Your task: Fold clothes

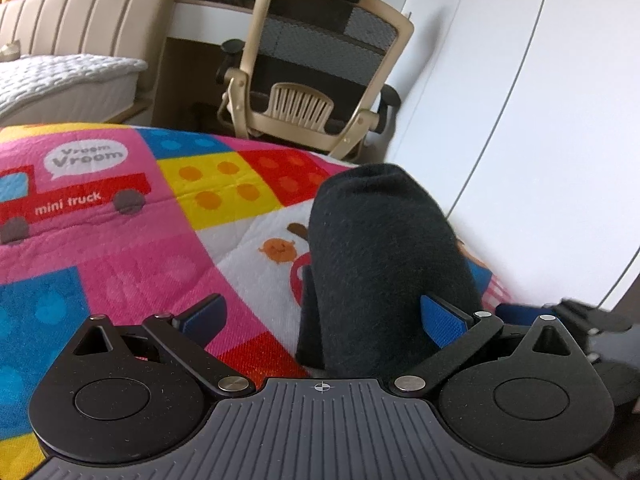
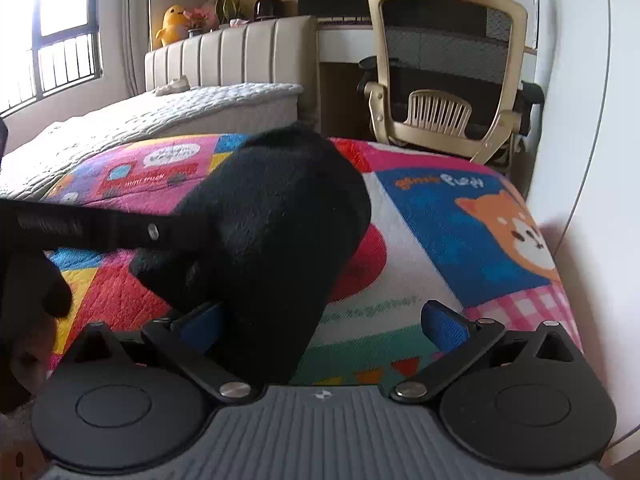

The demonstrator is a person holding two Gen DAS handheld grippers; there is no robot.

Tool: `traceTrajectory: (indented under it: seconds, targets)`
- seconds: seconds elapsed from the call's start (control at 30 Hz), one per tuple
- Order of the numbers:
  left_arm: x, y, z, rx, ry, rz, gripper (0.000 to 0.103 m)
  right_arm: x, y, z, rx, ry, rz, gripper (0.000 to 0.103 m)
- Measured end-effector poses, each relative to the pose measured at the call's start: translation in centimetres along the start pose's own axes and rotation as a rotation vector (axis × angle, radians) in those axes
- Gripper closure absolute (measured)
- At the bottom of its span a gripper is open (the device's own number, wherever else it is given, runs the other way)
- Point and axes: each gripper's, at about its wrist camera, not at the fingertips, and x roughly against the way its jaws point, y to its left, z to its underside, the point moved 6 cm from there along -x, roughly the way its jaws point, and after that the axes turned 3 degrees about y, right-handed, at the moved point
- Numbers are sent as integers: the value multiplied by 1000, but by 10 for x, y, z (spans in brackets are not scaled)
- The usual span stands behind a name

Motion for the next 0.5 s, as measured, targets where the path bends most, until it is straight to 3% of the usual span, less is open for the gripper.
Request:
traceTrajectory:
  seconds: [0.1,0.2,0.3,0.5]
  targets:
    - [13,-12,-27,-41,-63,19,0,-5,1,3,-8,31,-22,0]
    - [5,-30,-55,-149,-82,-8,0,-11,2,8,-23,93,-39,0]
    - [-31,-37,-71,-207,-26,-82,0,-13,4,11,-67,107,-18,0]
    - [-66,-10,-67,-134,53,-150,0,-16,7,10,-48,137,-21,0]
